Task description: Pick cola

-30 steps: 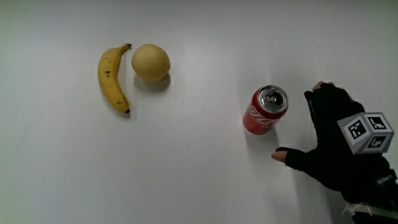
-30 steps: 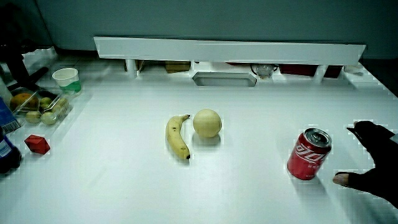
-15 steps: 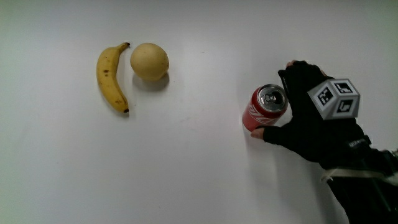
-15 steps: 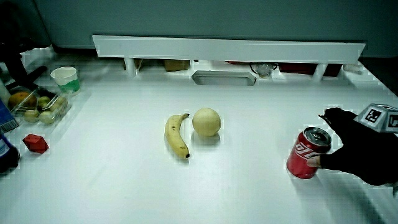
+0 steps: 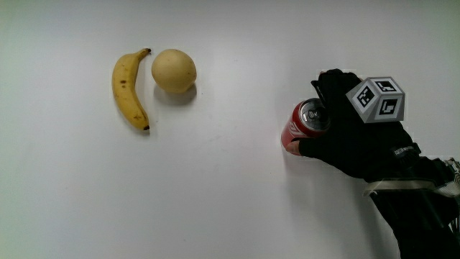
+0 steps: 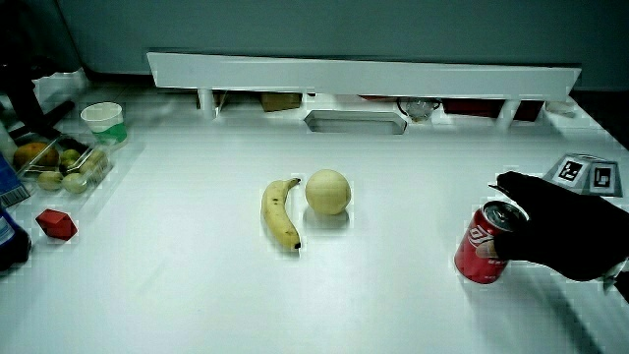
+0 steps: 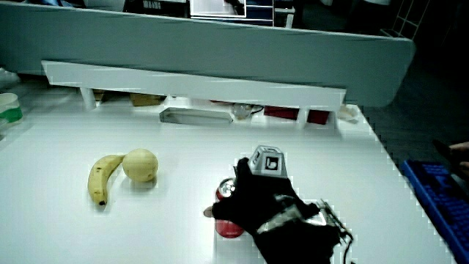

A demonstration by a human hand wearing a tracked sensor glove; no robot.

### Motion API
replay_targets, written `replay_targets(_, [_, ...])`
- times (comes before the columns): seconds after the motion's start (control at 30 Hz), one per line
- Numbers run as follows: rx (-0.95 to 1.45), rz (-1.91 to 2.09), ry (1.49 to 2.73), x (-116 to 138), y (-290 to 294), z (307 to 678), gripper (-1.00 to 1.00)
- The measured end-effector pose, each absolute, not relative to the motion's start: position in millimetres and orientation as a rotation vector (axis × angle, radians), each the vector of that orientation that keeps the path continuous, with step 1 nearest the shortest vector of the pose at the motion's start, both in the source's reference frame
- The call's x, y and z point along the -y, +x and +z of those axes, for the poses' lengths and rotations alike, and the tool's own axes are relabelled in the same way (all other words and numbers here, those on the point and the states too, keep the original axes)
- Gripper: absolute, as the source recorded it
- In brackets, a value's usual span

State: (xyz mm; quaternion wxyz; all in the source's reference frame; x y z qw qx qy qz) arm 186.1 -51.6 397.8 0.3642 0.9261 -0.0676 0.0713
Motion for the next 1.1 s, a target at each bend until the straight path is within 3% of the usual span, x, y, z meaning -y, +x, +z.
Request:
replay_targets(0.3, [0.187,0.219,2.351,57,183,399,0.0])
replay_targets(1.0, [0.226,0.261,2.42,60,182,393,1.0])
replay_targets(1.1, [0.246,0.264,2.435,60,178,385,1.0])
